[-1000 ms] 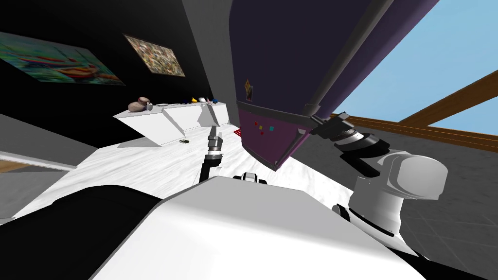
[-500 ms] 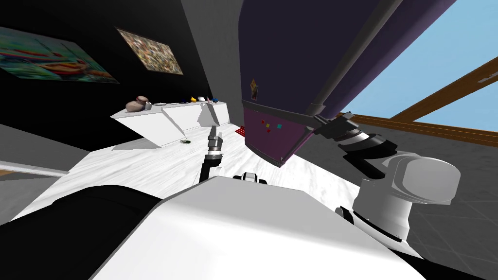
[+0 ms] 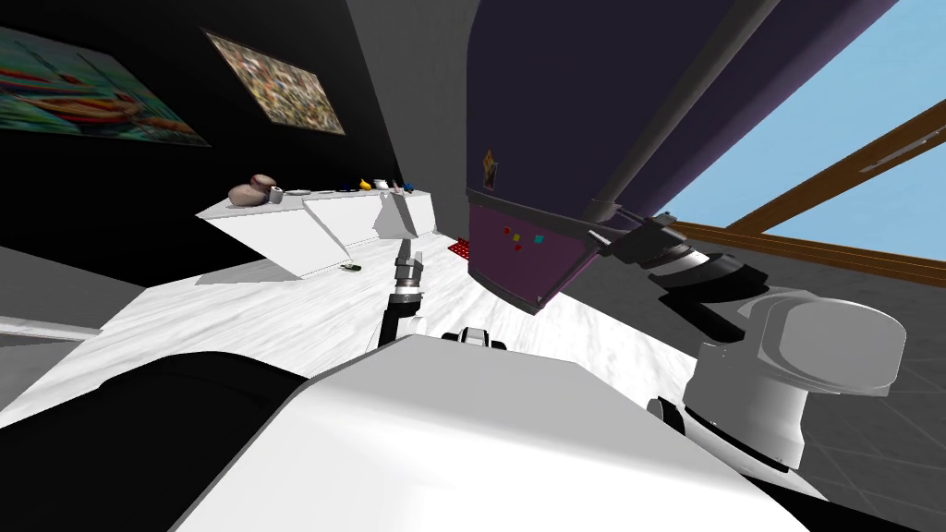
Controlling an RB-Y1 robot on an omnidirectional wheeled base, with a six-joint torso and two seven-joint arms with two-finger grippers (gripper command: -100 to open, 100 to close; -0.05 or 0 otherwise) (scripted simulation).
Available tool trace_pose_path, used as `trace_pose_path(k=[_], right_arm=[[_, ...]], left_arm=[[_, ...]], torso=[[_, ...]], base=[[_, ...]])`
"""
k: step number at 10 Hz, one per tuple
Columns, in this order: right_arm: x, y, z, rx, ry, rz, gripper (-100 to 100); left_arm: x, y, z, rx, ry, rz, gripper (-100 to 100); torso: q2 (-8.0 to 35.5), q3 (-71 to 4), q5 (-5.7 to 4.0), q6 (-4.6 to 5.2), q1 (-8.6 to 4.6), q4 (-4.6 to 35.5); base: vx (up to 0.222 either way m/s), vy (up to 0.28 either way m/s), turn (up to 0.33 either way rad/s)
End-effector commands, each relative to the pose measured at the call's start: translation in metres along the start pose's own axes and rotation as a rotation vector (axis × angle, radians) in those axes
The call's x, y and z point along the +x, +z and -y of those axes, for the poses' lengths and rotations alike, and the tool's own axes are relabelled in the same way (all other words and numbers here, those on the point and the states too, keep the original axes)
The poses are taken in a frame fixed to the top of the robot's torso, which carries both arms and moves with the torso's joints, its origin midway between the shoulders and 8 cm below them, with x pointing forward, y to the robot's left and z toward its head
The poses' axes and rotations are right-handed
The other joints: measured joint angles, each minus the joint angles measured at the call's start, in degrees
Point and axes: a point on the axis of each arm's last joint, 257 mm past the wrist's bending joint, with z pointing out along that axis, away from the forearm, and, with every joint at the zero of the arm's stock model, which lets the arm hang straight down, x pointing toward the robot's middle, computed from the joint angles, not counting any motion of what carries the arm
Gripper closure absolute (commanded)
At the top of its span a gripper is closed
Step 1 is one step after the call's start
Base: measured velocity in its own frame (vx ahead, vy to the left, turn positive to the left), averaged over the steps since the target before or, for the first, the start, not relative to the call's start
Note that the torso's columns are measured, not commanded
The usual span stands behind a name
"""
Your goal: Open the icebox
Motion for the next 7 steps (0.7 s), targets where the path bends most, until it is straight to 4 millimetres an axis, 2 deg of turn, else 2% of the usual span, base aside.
trace_pose_path(k=[1, 7], right_arm=[[0.0048, -0.0014, 0.0041, -0.041, 0.006, -0.004, -100], [0.0143, -0.0042, 0.0114, -0.13, 0.022, -0.021, -100]], left_arm=[[0.0, 0.0, 0.0, 0.0, 0.0, 0.0, 0], [0.0, 0.0, 0.0, 0.0, 0.0, 0.0, 0]], torso=[[0.2, 0.2, -0.05, 0.08, 0.05, 0.0], [0.4, 0.3, -0.03, 0.12, 0.18, 0.0]], base=[[0.042, 0.004, -0.026], [0.02, 0.013, -0.027]])
